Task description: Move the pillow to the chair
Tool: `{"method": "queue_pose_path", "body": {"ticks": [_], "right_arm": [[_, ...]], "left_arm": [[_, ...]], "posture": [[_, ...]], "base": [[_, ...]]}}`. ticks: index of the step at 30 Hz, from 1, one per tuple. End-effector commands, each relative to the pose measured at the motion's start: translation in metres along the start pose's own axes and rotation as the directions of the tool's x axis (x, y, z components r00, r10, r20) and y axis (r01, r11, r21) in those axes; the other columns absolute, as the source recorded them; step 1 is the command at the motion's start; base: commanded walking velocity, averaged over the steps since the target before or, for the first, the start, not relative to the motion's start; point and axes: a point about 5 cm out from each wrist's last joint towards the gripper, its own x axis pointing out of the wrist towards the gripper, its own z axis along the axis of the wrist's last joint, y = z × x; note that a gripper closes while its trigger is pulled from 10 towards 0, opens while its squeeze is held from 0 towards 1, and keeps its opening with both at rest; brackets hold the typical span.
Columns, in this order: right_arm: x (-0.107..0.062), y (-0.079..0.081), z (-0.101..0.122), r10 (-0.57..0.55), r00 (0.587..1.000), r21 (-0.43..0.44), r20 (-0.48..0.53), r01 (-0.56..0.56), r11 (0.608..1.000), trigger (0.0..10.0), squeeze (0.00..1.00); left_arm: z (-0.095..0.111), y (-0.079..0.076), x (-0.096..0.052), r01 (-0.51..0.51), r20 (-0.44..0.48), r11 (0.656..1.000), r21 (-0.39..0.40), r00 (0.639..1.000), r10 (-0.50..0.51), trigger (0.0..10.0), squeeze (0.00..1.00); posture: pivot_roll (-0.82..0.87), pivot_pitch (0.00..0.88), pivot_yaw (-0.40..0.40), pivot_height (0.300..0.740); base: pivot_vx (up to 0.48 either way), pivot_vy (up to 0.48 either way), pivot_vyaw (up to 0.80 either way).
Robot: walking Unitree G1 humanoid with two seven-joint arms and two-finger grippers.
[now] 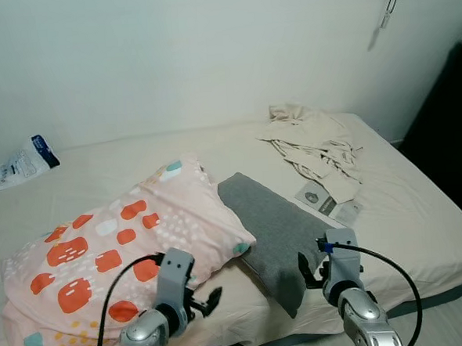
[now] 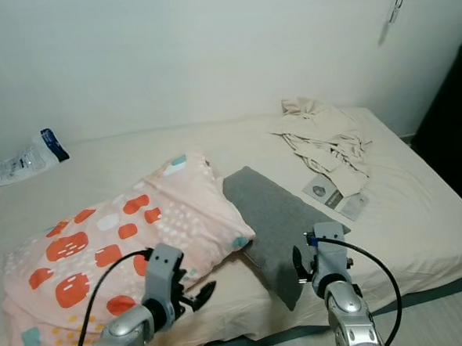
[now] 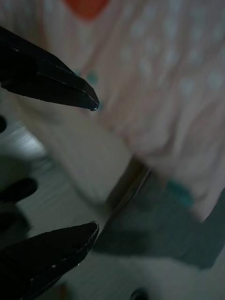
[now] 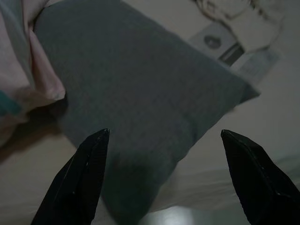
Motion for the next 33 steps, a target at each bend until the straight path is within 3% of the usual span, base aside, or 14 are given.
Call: {"method": "queue_pose_path", "body": {"ticks": [1,3,4,6,12,19,26,32,33], "right_arm": [[0.000,-0.002,-0.007,-0.014,0.999,0.035,-0.046,0.016,0.999,10.0,0.00],[-0.001,-0.003,-0.008,-0.018,0.999,0.036,-0.051,0.020,0.999,10.0,0.00],[0.000,-0.006,-0.008,-0.024,0.999,0.075,-0.044,0.027,0.997,10.0,0.00],[0.001,-0.008,-0.007,-0.037,0.999,0.082,-0.035,0.040,0.996,10.0,0.00],[0.001,-0.012,-0.003,-0.029,0.999,0.115,-0.015,0.030,0.993,10.0,0.00],[0.004,-0.011,0.005,-0.022,1.000,0.036,0.018,0.021,0.999,10.0,0.00],[0.004,-0.010,0.006,-0.019,1.000,0.025,0.023,0.019,1.000,10.0,0.00],[0.004,-0.010,0.007,0.001,0.999,0.045,0.036,-0.003,0.999,10.0,0.00],[0.004,-0.010,0.007,0.004,0.999,0.017,0.033,-0.005,1.000,10.0,0.00]], "left_arm": [[0.001,0.007,-0.001,-0.061,0.007,0.998,0.004,0.998,0.061,10.0,0.00],[0.001,0.008,-0.001,-0.073,0.008,0.997,0.002,0.997,0.073,10.0,0.00],[0.006,0.016,-0.001,-0.150,0.039,0.989,0.018,0.988,0.149,10.0,0.00],[0.010,0.022,-0.002,-0.200,0.068,0.979,0.025,0.978,0.198,10.0,0.00],[0.011,0.024,-0.003,-0.197,0.071,0.980,0.008,0.978,0.196,10.0,0.00],[0.008,0.026,-0.003,-0.235,0.063,0.972,-0.009,0.970,0.235,10.0,0.00],[0.004,0.001,-0.002,-0.035,0.061,0.999,0.038,0.998,0.032,10.0,0.00],[0.003,-0.005,-0.001,0.002,0.050,0.999,0.047,0.999,-0.004,10.0,0.00],[0.003,-0.005,-0.001,-0.008,0.050,0.999,0.049,0.999,0.006,10.0,0.00]], "posture": [[-0.02,0.111,-0.007,0.684],[-0.02,0.111,-0.007,0.684],[-0.02,0.112,-0.006,0.674],[-0.02,0.115,-0.002,0.664],[-0.01,0.113,0.003,0.649],[-0.02,0.109,0.003,0.619],[-0.01,0.106,-0.001,0.619],[-0.01,0.109,-0.003,0.609],[-0.01,0.111,-0.005,0.599]], "base": [[0.000,0.000,0.00],[0.000,0.000,0.00],[0.000,0.000,0.00],[0.000,0.000,0.00],[0.000,0.000,0.00],[0.000,0.000,0.00],[0.000,0.000,0.00],[0.000,0.000,0.00],[0.000,0.000,0.00]]}}
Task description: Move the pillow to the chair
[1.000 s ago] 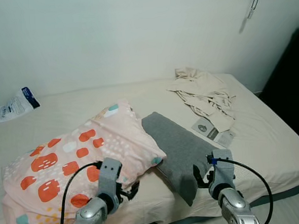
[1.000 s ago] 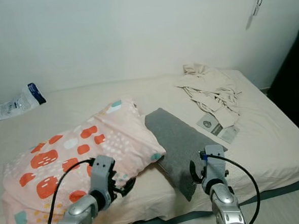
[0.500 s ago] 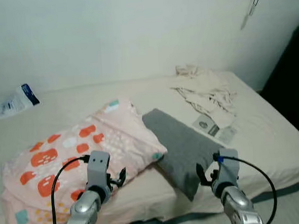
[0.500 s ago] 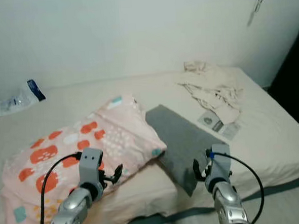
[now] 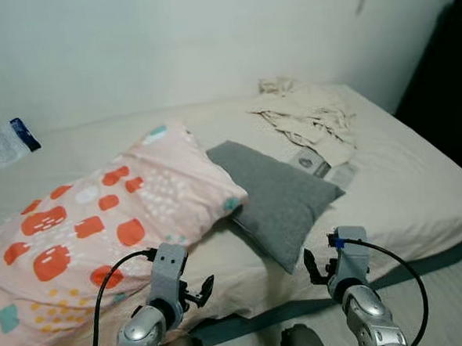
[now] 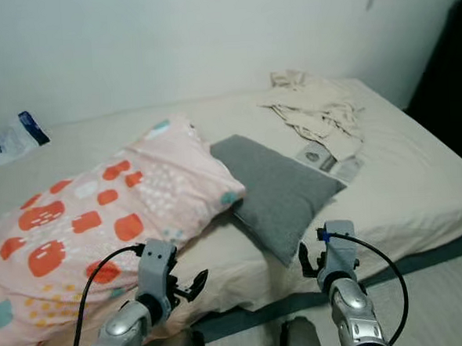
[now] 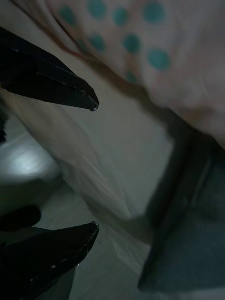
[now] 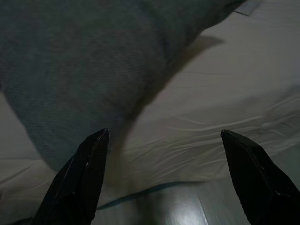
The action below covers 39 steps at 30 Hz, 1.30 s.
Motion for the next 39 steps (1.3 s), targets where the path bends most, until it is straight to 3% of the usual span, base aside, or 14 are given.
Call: {"method": "queue_pose_path", "body": {"ticks": [1,12,17,21,27,28,30,33,36,39], "right_arm": [[-0.001,0.000,-0.001,0.009,1.000,-0.024,0.000,-0.009,1.000,10.0,0.00],[0.000,-0.012,0.007,-0.042,0.999,-0.005,0.020,0.042,0.999,10.0,0.00],[0.003,-0.018,0.024,-0.036,0.996,0.029,0.086,0.034,0.999,10.0,0.00],[0.007,-0.028,0.048,-0.085,0.982,0.160,0.169,0.057,0.986,10.0,0.00],[0.012,-0.036,0.051,-0.087,0.983,0.254,0.159,0.045,0.966,10.0,0.00],[0.016,-0.034,0.054,-0.028,0.983,0.318,0.180,-0.031,0.948,10.0,0.00],[0.017,-0.030,0.057,0.021,0.979,0.358,0.202,-0.094,0.929,10.0,0.00],[0.019,-0.018,0.065,0.166,0.948,0.441,0.272,-0.276,0.854,10.0,0.00],[0.020,-0.014,0.069,0.217,0.923,0.500,0.318,-0.358,0.789,10.0,0.00],[0.022,-0.016,0.070,0.222,0.916,0.525,0.335,-0.377,0.763,10.0,0.00]], "left_arm": [[-0.003,-0.002,0.000,-0.001,-0.016,1.000,-0.004,1.000,0.000,10.0,0.00],[0.000,0.001,-0.003,0.028,-0.007,0.999,-0.045,1.000,-0.028,10.0,0.00],[0.011,0.011,-0.001,-0.027,0.033,0.998,-0.051,0.999,0.029,10.0,0.00],[0.020,0.016,-0.003,-0.041,0.071,0.997,-0.072,0.996,0.046,10.0,0.00],[0.024,0.017,-0.004,-0.041,0.079,0.997,-0.066,0.996,0.046,10.0,0.00],[0.027,0.017,-0.006,-0.030,0.094,0.996,-0.085,0.995,0.038,10.0,0.00],[0.028,0.017,-0.008,-0.021,0.097,0.996,-0.086,0.995,0.029,10.0,0.00],[0.028,0.016,-0.011,-0.002,0.091,0.997,-0.078,0.996,0.009,10.0,0.00],[0.027,0.015,-0.013,-0.001,0.082,0.998,-0.068,0.997,0.006,10.0,0.00],[0.029,0.014,-0.016,0.008,0.087,0.998,-0.070,0.996,-0.002,10.0,0.00]], "posture": [[-0.01,0.111,-0.005,0.599],[-0.01,0.153,-0.003,0.585],[0.00,0.189,-0.004,0.570],[0.00,0.220,-0.001,0.570],[0.02,0.248,0.007,0.570],[0.02,0.250,0.009,0.570],[0.03,0.260,0.015,0.570],[0.04,0.267,0.017,0.570],[0.04,0.268,0.019,0.570],[0.07,0.292,0.024,0.570]], "base": [[0.000,0.000,0.00],[0.000,0.000,0.00],[0.000,0.000,0.00],[0.000,0.000,0.00],[0.000,0.000,0.00],[0.000,0.000,0.00],[0.000,0.000,0.00],[0.000,0.000,0.00],[0.000,0.000,0.00],[0.000,0.000,0.00]]}}
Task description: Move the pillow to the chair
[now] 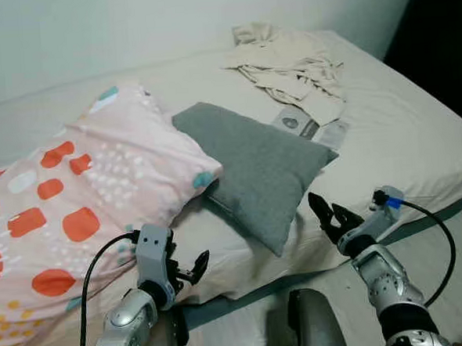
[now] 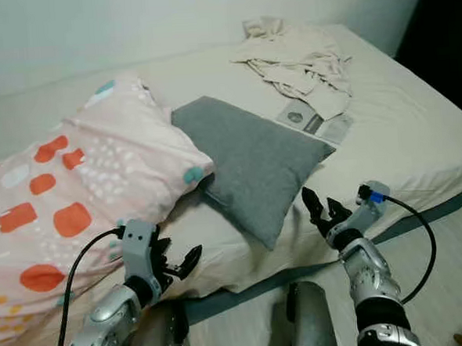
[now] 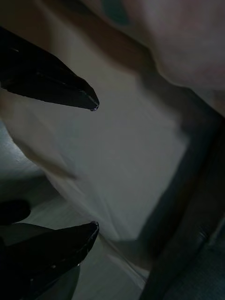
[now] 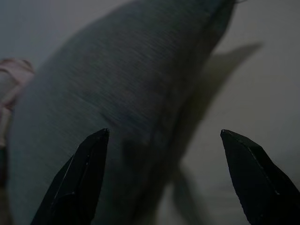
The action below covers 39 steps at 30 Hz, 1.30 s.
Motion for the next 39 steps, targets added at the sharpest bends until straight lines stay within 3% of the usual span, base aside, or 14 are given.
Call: {"method": "queue_pose_path", "body": {"ticks": [1,5,13,18,24,29,35,39], "right_arm": [[-0.004,-0.006,-0.006,-0.008,1.000,0.059,-0.007,0.008,0.998,10.0,0.00],[0.002,-0.008,-0.004,-0.009,1.000,0.109,0.005,0.008,0.994,10.0,0.00],[0.014,0.000,-0.015,-0.003,0.997,0.151,-0.077,0.015,0.988,10.0,0.00],[0.036,0.027,-0.014,0.094,0.993,0.222,-0.073,-0.076,0.972,10.0,0.00],[0.056,0.055,0.001,0.202,0.979,0.279,0.012,-0.197,0.940,10.0,0.00],[0.061,0.064,0.003,0.241,0.970,0.293,0.015,-0.235,0.927,10.0,0.00],[0.063,0.083,-0.007,0.401,0.916,0.308,-0.013,-0.378,0.873,10.0,0.00],[0.062,0.081,-0.012,0.370,0.928,0.316,-0.033,-0.342,0.885,10.0,0.00]], "left_arm": [[-0.003,0.001,-0.006,0.008,-0.025,1.000,0.006,1.000,-0.008,10.0,0.00],[0.001,0.001,-0.009,0.015,-0.019,1.000,-0.001,1.000,-0.015,10.0,0.00],[0.002,0.003,-0.015,0.009,-0.040,1.000,0.015,0.999,-0.008,10.0,0.00],[0.001,0.000,-0.023,0.019,-0.065,1.000,0.022,0.998,-0.017,10.0,0.00],[0.001,-0.001,-0.025,0.013,-0.071,1.000,0.029,0.997,-0.011,10.0,0.00],[0.002,-0.002,-0.026,0.009,-0.074,0.999,0.032,0.997,-0.007,10.0,0.00],[0.003,-0.004,-0.028,0.001,-0.075,0.999,0.033,0.997,0.001,10.0,0.00],[0.002,-0.004,-0.028,0.004,-0.080,0.999,0.037,0.997,-0.001,10.0,0.00]], "posture": [[0.07,0.292,0.024,0.570],[0.08,0.302,0.027,0.570],[0.13,0.334,0.043,0.570],[0.16,0.352,0.050,0.570],[0.17,0.356,0.045,0.570],[0.17,0.357,0.045,0.570],[0.17,0.360,0.046,0.570],[0.17,0.360,0.051,0.570]], "base": [[0.000,0.000,0.00],[0.000,0.000,0.00],[0.000,0.000,0.00],[0.000,0.000,0.00],[0.000,0.000,0.00],[0.000,0.000,0.00],[0.000,0.000,0.00],[0.000,0.000,0.00]]}}
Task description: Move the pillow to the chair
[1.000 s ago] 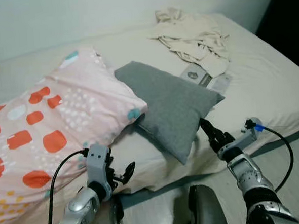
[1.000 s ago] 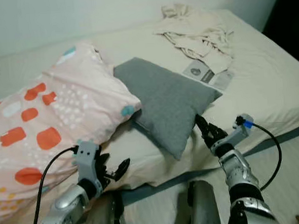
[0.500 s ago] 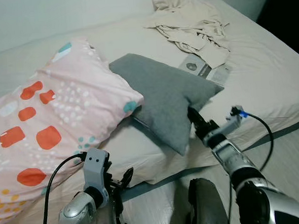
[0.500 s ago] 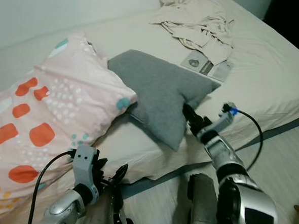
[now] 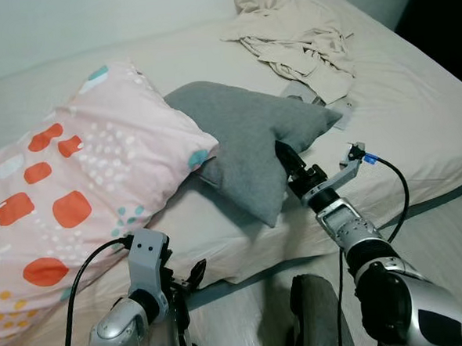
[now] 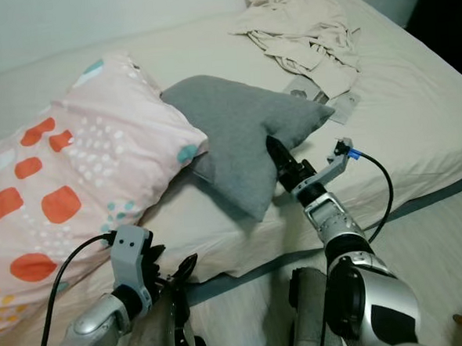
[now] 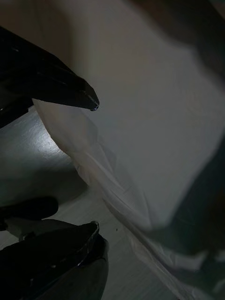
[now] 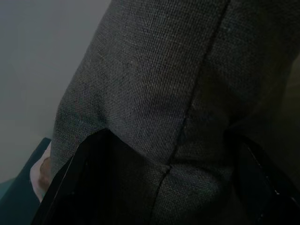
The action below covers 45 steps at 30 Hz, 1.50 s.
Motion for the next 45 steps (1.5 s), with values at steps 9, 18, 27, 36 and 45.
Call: {"method": "queue_pose_path", "body": {"ticks": [9,18,27,36,45], "right_arm": [[-0.002,-0.008,-0.010,-0.126,0.988,-0.057,-0.087,0.121,0.991,0.0,0.00],[-0.014,-0.026,0.007,-0.348,0.937,-0.162,-0.015,0.341,0.926,0.0,0.00],[-0.016,-0.020,0.037,-0.247,0.967,-0.198,0.061,0.254,0.947,0.0,0.00],[-0.028,0.058,0.063,0.366,0.925,-0.242,-0.106,-0.381,0.893,0.0,0.00],[-0.026,0.146,0.144,0.664,0.748,-0.373,-0.007,-0.618,0.692,0.0,0.00]], "left_arm": [[-0.009,0.000,0.000,0.010,-0.066,1.000,0.030,0.998,-0.008,10.0,0.00],[-0.008,0.000,0.003,0.009,-0.066,0.999,0.034,0.998,-0.007,10.0,0.00],[-0.004,0.004,0.011,0.008,-0.044,0.999,0.041,0.999,-0.006,10.0,0.00],[0.008,0.013,0.020,-0.026,0.050,0.997,-0.067,0.998,0.029,10.0,0.00],[0.012,0.010,0.031,-0.015,0.075,0.997,-0.080,0.997,0.021,10.0,0.00]], "posture": [[0.16,0.355,0.064,0.570],[0.15,0.333,0.070,0.570],[0.10,0.268,0.056,0.570],[0.04,0.181,0.025,0.570],[0.01,0.162,0.019,0.570]], "base": [[0.000,0.000,0.00],[0.000,0.000,0.00],[0.000,0.000,0.00],[0.000,0.000,0.00],[0.000,0.000,0.00]]}}
